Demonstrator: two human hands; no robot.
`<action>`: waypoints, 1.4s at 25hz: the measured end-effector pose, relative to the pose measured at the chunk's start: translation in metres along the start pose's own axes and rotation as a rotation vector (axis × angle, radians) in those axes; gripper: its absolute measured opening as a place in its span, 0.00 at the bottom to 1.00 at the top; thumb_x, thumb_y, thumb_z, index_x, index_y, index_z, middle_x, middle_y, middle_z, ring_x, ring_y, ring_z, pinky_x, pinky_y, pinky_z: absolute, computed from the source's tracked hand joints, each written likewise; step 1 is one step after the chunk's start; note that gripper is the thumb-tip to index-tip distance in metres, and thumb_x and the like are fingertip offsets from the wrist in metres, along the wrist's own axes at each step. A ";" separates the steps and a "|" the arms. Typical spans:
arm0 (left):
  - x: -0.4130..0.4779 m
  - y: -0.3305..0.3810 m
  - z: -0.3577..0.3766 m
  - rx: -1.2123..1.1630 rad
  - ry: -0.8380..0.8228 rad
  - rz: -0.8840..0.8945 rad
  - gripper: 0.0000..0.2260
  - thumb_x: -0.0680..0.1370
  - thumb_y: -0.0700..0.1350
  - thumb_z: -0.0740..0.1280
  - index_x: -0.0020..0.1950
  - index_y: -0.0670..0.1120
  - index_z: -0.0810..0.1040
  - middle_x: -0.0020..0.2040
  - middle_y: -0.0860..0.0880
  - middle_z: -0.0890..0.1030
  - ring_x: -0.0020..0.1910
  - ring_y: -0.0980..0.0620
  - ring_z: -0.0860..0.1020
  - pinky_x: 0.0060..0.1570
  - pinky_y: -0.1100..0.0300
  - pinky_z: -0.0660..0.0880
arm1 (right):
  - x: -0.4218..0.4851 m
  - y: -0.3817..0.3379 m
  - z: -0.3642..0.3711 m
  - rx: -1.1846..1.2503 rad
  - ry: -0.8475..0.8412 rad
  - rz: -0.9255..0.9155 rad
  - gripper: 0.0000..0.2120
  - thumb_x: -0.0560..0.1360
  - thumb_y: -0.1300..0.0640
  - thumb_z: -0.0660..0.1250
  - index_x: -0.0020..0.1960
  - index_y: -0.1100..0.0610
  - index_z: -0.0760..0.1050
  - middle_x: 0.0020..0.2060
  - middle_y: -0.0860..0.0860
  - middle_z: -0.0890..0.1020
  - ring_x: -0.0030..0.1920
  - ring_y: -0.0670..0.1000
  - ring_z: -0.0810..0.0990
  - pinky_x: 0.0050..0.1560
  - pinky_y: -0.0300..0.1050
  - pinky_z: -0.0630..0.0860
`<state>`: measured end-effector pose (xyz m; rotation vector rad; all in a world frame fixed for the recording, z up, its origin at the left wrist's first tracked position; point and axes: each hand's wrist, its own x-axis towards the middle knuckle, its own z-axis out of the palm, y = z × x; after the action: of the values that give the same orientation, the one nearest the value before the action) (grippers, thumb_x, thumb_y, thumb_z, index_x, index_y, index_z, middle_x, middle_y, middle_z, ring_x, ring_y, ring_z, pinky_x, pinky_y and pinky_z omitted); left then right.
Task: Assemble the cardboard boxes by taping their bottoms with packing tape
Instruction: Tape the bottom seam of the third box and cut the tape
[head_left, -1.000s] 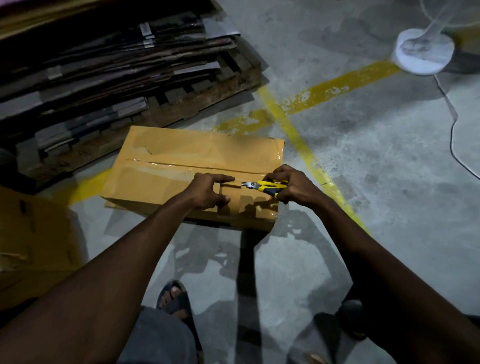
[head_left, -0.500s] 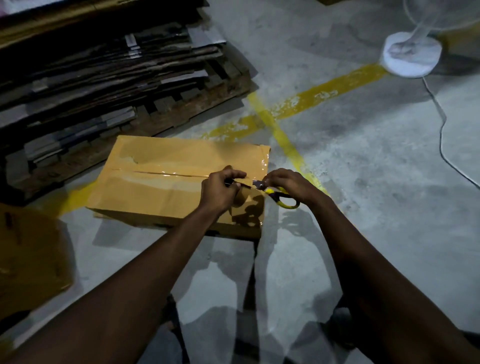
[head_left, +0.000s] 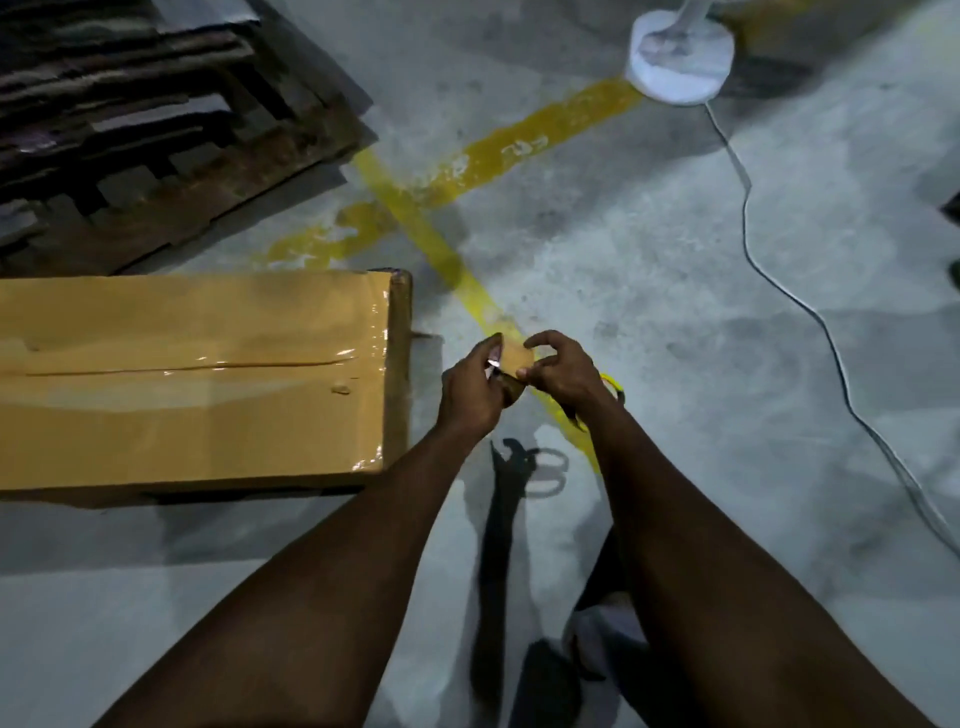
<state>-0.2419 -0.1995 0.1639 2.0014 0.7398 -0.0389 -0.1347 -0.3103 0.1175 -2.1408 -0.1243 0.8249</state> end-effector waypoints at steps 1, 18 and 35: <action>0.008 -0.006 0.007 0.059 -0.043 0.020 0.23 0.75 0.38 0.63 0.70 0.46 0.72 0.63 0.43 0.78 0.60 0.43 0.77 0.58 0.57 0.71 | 0.014 0.022 0.003 0.040 0.069 0.059 0.17 0.57 0.47 0.76 0.44 0.39 0.76 0.44 0.54 0.84 0.45 0.56 0.82 0.49 0.53 0.78; 0.044 -0.058 0.048 0.420 -0.228 0.227 0.23 0.77 0.44 0.62 0.73 0.46 0.66 0.63 0.40 0.77 0.64 0.41 0.73 0.60 0.51 0.70 | 0.055 0.099 0.020 0.189 0.459 0.326 0.16 0.69 0.46 0.69 0.56 0.37 0.76 0.49 0.44 0.84 0.60 0.55 0.74 0.62 0.55 0.68; 0.018 -0.189 -0.321 0.637 0.282 -0.084 0.28 0.79 0.50 0.62 0.76 0.42 0.60 0.72 0.39 0.66 0.70 0.38 0.65 0.67 0.42 0.66 | 0.002 -0.148 0.192 -0.358 0.387 -0.450 0.28 0.79 0.48 0.57 0.77 0.58 0.61 0.75 0.65 0.61 0.75 0.65 0.58 0.74 0.60 0.55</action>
<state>-0.4096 0.1328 0.1813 2.6129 1.0907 -0.0464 -0.2207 -0.0844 0.1384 -2.4280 -0.5622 0.1259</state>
